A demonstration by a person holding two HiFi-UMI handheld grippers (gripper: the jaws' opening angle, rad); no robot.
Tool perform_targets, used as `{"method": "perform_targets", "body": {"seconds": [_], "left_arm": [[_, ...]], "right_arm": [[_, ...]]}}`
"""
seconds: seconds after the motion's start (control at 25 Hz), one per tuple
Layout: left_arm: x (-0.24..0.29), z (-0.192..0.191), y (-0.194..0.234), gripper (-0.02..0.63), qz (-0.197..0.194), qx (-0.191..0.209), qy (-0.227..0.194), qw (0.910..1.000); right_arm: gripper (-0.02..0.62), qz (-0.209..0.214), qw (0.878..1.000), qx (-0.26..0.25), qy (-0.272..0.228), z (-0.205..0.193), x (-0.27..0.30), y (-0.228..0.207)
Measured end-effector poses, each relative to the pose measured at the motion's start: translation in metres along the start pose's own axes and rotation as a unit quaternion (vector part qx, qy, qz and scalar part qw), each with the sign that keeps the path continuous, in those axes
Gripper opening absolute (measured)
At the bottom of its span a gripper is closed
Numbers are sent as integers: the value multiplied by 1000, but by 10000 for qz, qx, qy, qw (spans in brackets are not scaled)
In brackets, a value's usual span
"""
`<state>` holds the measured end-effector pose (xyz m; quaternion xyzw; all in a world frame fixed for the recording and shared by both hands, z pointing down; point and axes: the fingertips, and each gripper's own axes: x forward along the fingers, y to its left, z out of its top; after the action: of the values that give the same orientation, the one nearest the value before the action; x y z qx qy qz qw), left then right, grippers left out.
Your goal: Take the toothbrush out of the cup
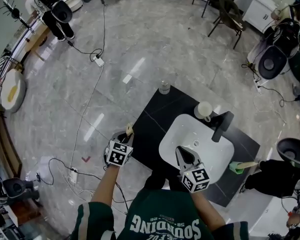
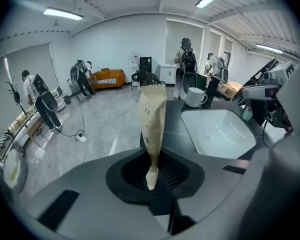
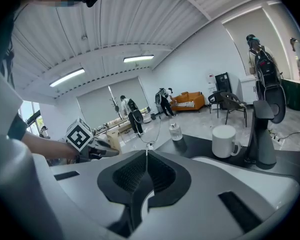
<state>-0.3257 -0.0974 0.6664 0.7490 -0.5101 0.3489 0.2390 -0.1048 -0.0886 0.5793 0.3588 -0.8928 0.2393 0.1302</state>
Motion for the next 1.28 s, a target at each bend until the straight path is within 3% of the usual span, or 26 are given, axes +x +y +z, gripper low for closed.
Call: {"method": "perform_targets", "body": {"seconds": [0.68,1.28], "left_arm": [[56,34,-9,55,-213,106,-269,9994],[112,47,-5,55,-412,186,16,9990]], "right_arm": [[41,-508,9985,193,16,-3,-14,-44],[41,-990,9944,365,41,-4,-23,-77]]}}
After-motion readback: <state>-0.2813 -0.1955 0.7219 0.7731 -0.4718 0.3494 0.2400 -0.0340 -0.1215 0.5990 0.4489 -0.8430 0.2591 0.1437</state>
